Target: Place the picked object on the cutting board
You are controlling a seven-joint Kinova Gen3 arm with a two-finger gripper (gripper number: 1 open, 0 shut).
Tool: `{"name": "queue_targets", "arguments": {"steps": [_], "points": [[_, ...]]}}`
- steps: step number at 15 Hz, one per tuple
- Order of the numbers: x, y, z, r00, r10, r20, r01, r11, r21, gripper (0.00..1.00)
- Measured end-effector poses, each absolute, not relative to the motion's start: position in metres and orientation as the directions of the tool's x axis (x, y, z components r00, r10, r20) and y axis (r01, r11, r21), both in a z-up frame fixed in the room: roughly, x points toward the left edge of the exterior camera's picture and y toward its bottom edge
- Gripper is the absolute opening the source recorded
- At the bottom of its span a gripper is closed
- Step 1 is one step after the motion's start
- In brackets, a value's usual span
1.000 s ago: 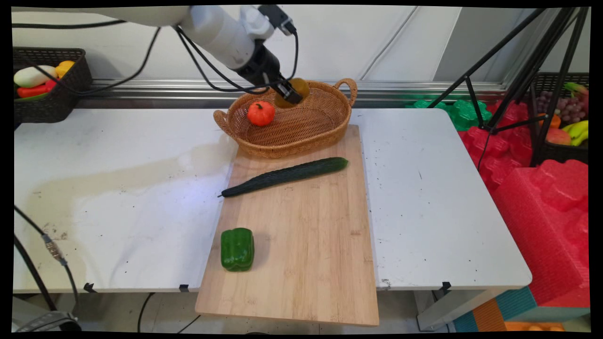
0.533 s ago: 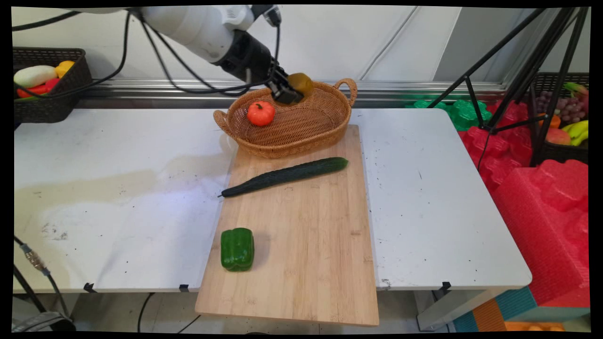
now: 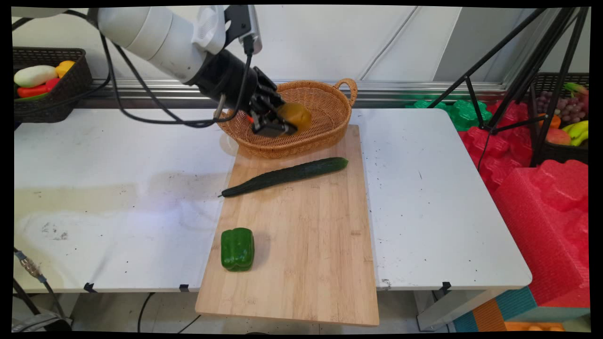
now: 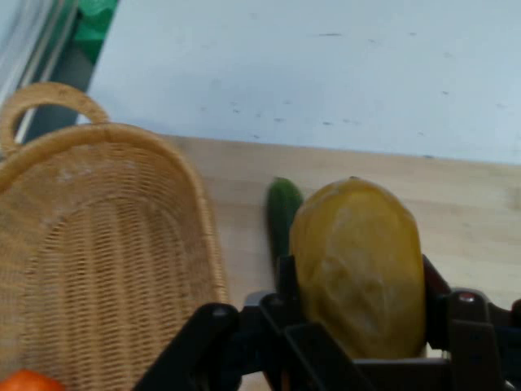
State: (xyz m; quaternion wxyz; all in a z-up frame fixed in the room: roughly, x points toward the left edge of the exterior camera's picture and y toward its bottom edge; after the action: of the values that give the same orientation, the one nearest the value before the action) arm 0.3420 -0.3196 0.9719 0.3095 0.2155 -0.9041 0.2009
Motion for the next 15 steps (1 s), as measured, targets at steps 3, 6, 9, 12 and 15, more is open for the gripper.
{"name": "queue_targets", "arguments": {"steps": [3,6,9,12,15], "points": [[0.335,-0.310,0.967,-0.730,-0.265,0.630,-0.493,0.843,-0.216,0.00],[0.326,-0.307,0.959,-0.740,-0.273,0.614,-0.482,0.852,-0.202,0.00],[0.313,-0.308,0.943,-0.754,-0.296,0.586,-0.479,0.858,-0.183,0.00],[0.302,-0.311,0.926,-0.765,-0.319,0.559,-0.480,0.861,-0.166,0.00],[0.291,-0.313,0.910,-0.774,-0.338,0.535,-0.480,0.865,-0.148,0.00]]}}
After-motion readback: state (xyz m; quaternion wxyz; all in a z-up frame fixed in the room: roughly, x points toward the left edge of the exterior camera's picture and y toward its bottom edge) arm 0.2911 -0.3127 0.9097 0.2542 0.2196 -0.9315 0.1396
